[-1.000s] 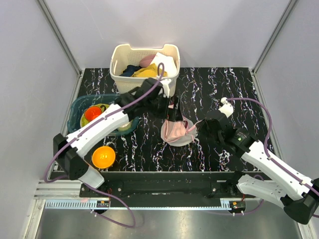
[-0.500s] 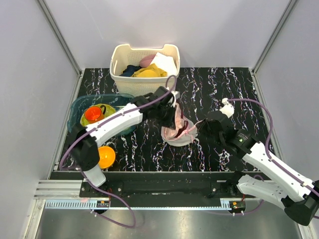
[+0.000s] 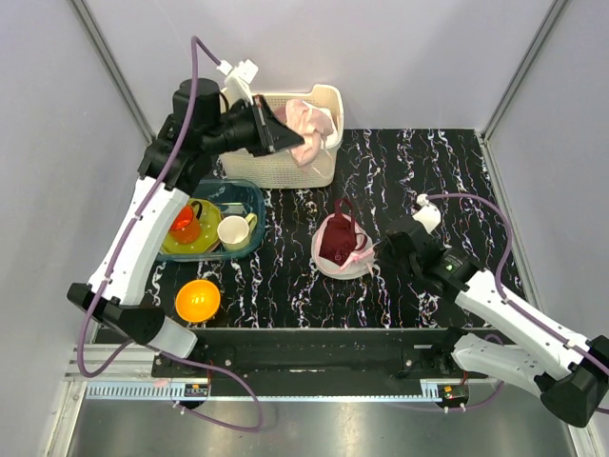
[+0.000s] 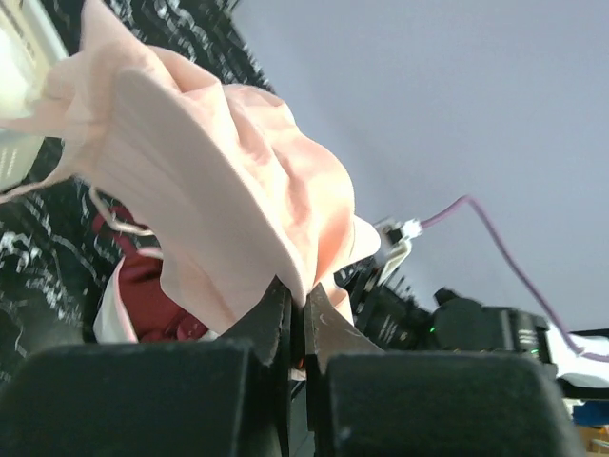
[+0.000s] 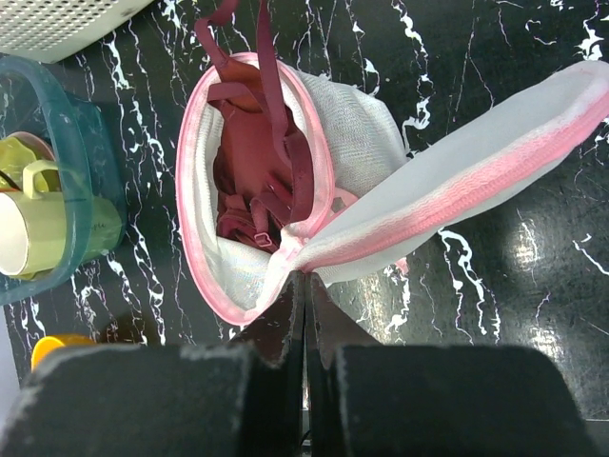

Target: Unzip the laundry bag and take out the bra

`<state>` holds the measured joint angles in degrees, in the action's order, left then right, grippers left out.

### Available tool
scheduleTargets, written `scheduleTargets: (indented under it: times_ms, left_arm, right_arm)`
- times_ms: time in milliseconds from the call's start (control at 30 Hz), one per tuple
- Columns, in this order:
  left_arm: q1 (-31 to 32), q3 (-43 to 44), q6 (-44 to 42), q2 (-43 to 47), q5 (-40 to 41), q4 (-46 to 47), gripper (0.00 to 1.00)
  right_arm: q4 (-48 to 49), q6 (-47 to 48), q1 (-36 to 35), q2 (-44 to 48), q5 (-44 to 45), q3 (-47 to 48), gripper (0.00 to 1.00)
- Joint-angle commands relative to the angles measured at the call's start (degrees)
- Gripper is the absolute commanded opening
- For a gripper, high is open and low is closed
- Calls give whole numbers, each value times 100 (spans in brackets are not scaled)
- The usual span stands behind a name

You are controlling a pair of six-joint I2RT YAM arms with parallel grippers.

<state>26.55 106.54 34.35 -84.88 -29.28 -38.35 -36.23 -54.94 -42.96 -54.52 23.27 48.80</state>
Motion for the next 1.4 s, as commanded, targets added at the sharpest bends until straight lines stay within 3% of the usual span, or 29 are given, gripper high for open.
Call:
scheduleTargets:
  times_ms: [0,200,367,533,600,633,667,700,767,900,1100,1367]
  left_arm:
    - [-360,559,468,-406,-546,732,0]
    - [-914,1561,178,-1239,307,732,0]
    - [-1423,2256,256,-2093,379,785,0]
    - [-1836,2099,432,-2708,475,1066,0]
    - [-1881,1924,328,-2814,938,988,0]
    - [-1872,1897,153,-2867,1202,874,7]
    - [-1872,1853,108,-2850,1414,638,44]
    - [-1872,1644,72,-2806,1547,601,66]
    - [-1837,1345,-24,-2526,1434,661,81]
    - [-1443,310,-393,-1639,1660,566,81]
    - [-204,-1352,-649,-321,2295,425,77]
    - [1265,-2419,-297,-432,1926,741,62]
  right_arm:
    - [151,-35,33,-85,55,42,0]
    - [230,80,24,-295,55,148,0]
    - [292,167,25,-471,55,218,0]
    - [292,229,33,-551,116,271,0]
    - [292,238,42,-586,117,297,0]
    - [292,238,42,-577,125,297,0]
    - [292,238,51,-568,134,306,0]
    - [292,247,51,-560,134,315,0]
    - [300,238,42,-533,152,306,0]
    - [309,203,51,-524,91,253,0]
    - [432,150,51,-515,-6,130,0]
    - [538,194,51,-560,-42,183,0]
